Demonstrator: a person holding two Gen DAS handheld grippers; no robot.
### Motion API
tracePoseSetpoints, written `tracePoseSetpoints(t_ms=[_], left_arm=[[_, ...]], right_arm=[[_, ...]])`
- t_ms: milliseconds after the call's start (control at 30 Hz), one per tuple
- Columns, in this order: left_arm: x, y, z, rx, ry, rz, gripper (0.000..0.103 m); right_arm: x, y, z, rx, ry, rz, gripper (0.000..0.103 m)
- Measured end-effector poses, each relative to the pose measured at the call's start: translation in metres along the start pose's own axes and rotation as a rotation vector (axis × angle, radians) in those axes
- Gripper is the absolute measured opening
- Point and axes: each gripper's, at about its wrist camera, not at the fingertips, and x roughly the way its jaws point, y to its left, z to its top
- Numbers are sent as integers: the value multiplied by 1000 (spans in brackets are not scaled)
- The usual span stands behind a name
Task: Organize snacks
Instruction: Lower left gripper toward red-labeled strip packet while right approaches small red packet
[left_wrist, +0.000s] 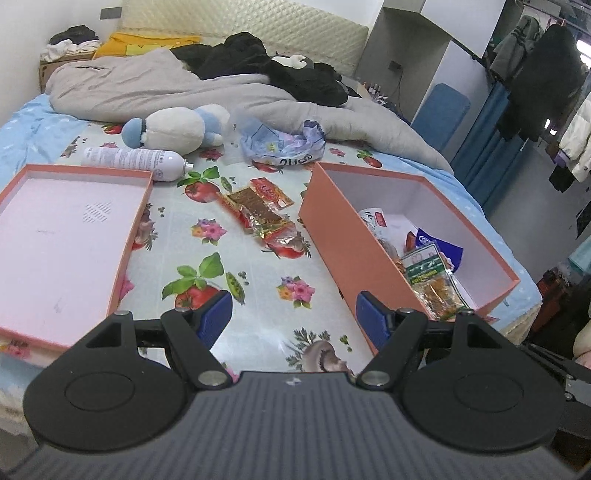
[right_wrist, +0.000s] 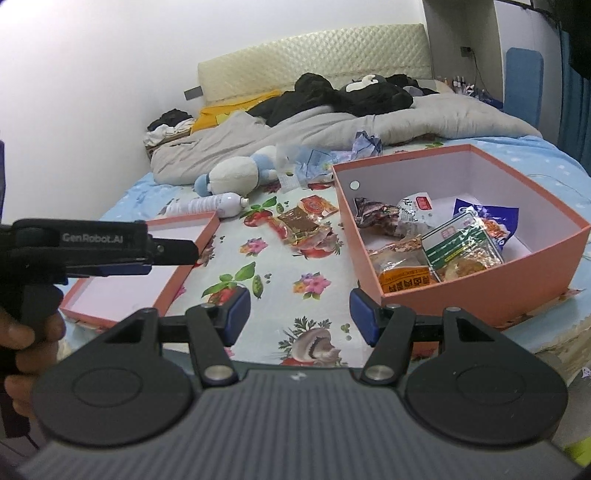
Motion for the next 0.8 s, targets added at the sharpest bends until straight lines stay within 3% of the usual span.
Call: tracePoseSetpoints(t_ms=[233,467,600,800], left_arm=[[45,18,25,59,11,-5,78],[100,52,59,97,6,53,78],[136,75,85,90,6,57,78],[217,104,120,84,60,13,78]], right_arm=[[35,5,12,0,-20,-21,62],[83,14,26,2,-7,13,62],[121,25,35,-24,-18,37,62],[194,35,42,-85,-7,-6,62]])
